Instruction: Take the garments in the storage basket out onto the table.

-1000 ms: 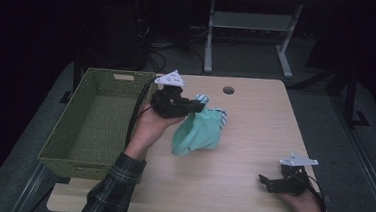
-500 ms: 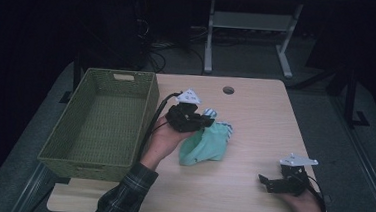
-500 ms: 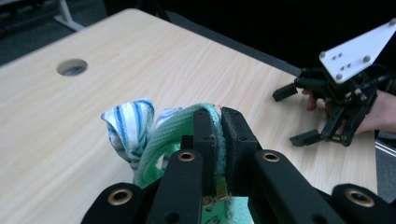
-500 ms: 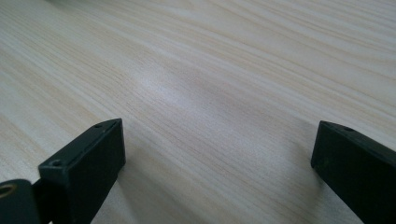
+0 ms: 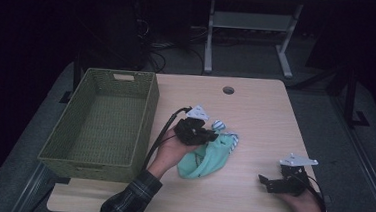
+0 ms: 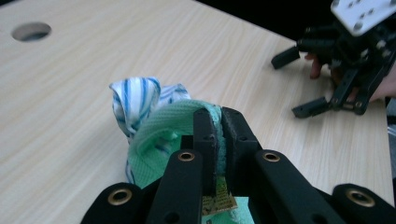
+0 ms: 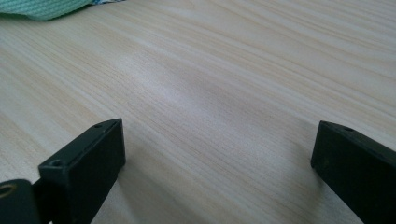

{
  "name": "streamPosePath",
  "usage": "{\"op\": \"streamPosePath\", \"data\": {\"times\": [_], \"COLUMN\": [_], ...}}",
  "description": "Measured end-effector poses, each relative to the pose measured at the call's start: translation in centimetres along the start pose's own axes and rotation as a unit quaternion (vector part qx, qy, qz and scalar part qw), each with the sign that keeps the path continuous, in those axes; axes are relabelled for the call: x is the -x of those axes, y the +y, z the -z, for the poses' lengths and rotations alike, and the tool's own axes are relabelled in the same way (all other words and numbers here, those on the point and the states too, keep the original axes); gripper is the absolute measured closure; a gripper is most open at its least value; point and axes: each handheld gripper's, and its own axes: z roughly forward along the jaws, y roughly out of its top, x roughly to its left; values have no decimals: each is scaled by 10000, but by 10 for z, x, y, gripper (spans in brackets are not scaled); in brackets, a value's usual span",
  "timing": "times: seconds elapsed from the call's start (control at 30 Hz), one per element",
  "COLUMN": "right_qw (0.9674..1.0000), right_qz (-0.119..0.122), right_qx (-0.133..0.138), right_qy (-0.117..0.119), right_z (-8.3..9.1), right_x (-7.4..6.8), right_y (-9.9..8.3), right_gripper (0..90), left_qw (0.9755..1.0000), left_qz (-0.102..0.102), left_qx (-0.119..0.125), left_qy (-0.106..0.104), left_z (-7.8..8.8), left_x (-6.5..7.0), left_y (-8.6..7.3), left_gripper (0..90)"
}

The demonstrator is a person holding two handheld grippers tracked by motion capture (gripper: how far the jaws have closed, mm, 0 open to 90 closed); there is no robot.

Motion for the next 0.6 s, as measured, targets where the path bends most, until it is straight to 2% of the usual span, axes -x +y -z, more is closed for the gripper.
{"op": "streamPosePath", "data": {"times": [0.6], "right_qw": [10000], "right_qz": [-3], "right_qx": [2], "right_qy": [4], "right_z": [0], "right_x": [0], "right_y": [0], "right_gripper": [27], "left_qw": [9987], "left_qz": [60], "left_qx": [-448], "left_qy": [-231], "left_z": [-37], "left_x": [0], "left_y": [-32], "left_gripper": [839]}}
